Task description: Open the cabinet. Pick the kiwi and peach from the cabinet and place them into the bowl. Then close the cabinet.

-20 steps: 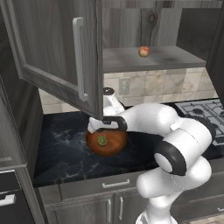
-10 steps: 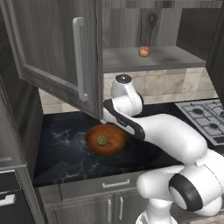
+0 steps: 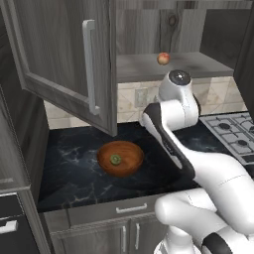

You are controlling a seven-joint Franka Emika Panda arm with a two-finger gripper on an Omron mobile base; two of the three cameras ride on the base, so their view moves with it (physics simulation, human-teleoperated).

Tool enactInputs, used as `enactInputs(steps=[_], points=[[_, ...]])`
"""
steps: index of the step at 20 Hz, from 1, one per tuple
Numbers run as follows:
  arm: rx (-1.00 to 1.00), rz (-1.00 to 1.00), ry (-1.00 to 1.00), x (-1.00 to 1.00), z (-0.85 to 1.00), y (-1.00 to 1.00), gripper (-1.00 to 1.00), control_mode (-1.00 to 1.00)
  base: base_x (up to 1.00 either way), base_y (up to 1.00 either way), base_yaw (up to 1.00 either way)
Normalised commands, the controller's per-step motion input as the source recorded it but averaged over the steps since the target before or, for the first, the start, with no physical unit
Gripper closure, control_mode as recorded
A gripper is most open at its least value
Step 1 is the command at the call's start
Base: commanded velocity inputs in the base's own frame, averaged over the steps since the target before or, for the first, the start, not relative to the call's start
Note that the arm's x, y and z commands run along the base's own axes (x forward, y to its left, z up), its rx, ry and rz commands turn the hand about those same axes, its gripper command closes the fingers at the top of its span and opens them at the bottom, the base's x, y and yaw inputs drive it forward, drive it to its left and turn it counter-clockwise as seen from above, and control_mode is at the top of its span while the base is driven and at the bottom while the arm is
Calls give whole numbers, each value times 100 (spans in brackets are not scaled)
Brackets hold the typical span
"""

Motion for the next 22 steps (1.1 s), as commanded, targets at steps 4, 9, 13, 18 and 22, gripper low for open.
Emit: enactInputs(steps=[4,9,13,18,22], points=[[2,-27,-12,-25,100,-45,-100,-100,0,0,0],[1,-27,-9,-14,93,-34,-100,-100,0,0,0],[1,-21,-10,-10,74,-30,-100,-100,0,0,0],[1,-12,-11,-2,59,-30,-100,-100,0,0,0],[1,-1,-8,0,35,-25,-100,-100,0,0,0]])
